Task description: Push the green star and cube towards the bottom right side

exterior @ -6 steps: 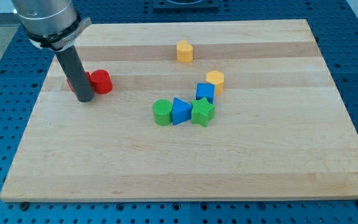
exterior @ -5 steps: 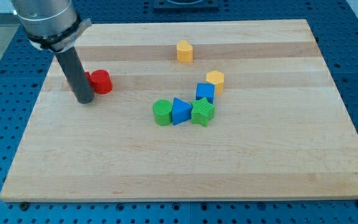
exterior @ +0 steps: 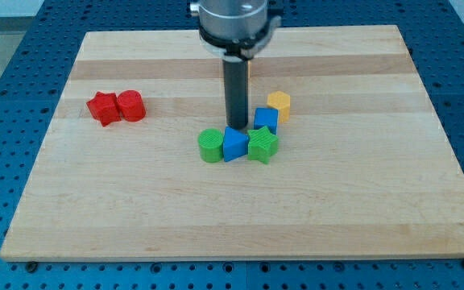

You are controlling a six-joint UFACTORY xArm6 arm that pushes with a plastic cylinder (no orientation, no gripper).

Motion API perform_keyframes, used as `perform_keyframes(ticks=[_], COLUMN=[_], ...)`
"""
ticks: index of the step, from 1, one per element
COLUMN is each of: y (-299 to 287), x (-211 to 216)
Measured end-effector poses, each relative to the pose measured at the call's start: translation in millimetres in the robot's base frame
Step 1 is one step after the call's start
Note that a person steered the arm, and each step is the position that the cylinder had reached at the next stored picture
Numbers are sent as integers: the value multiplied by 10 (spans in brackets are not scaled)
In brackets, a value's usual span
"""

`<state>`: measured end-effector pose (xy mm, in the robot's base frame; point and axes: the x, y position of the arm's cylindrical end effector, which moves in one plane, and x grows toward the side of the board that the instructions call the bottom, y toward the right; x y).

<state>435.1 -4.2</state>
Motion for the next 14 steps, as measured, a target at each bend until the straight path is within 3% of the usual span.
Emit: perform_keyframes(ticks=[2,4,6,7,8,10,11,12,14], y=[464,284,-98,88,409,572,955,981,972], x=[531,552,174,-267,-100,683,690,689,110])
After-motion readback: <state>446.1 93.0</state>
